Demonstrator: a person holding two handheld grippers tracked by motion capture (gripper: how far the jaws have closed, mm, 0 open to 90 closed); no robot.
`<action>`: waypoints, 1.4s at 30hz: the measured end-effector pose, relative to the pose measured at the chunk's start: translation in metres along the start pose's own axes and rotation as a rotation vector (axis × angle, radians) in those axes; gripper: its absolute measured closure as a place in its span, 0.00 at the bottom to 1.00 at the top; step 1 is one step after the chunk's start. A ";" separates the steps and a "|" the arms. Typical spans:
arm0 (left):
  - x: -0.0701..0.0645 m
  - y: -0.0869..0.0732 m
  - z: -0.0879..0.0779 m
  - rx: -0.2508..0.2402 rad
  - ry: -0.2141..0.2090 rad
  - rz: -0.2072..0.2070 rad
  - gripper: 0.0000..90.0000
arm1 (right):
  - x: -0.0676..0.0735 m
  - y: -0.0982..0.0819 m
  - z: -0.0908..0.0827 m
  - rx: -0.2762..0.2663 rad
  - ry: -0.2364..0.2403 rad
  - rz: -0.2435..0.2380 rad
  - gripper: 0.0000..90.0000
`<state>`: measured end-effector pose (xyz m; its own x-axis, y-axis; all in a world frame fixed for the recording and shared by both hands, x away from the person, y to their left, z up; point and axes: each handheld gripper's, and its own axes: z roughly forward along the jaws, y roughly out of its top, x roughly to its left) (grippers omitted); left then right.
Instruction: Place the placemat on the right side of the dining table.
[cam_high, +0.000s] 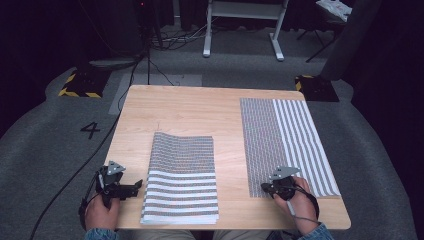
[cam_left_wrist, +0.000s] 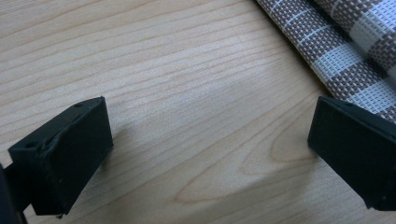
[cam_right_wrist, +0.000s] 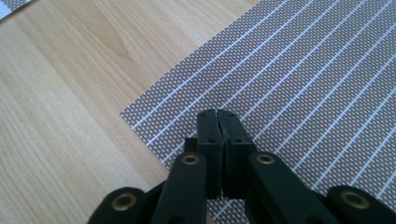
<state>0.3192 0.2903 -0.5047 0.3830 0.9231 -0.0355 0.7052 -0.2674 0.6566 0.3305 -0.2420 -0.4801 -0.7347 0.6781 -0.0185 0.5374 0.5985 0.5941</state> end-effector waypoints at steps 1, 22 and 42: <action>0.000 0.000 0.000 -0.002 0.002 0.000 0.00 | 0.000 0.000 0.000 0.001 -0.012 0.000 0.88; -0.001 -0.002 -0.002 -0.003 0.003 -0.005 0.00 | 0.037 0.061 -0.042 -0.244 0.113 -0.019 0.37; 0.000 0.000 0.000 -0.001 0.002 0.002 0.00 | 0.111 0.110 -0.004 -0.194 0.221 -0.152 0.26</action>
<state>0.3194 0.2902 -0.5046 0.3832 0.9231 -0.0323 0.7040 -0.2693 0.6571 0.3070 -0.1025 -0.4138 -0.8840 0.4655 0.0433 0.3413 0.5791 0.7404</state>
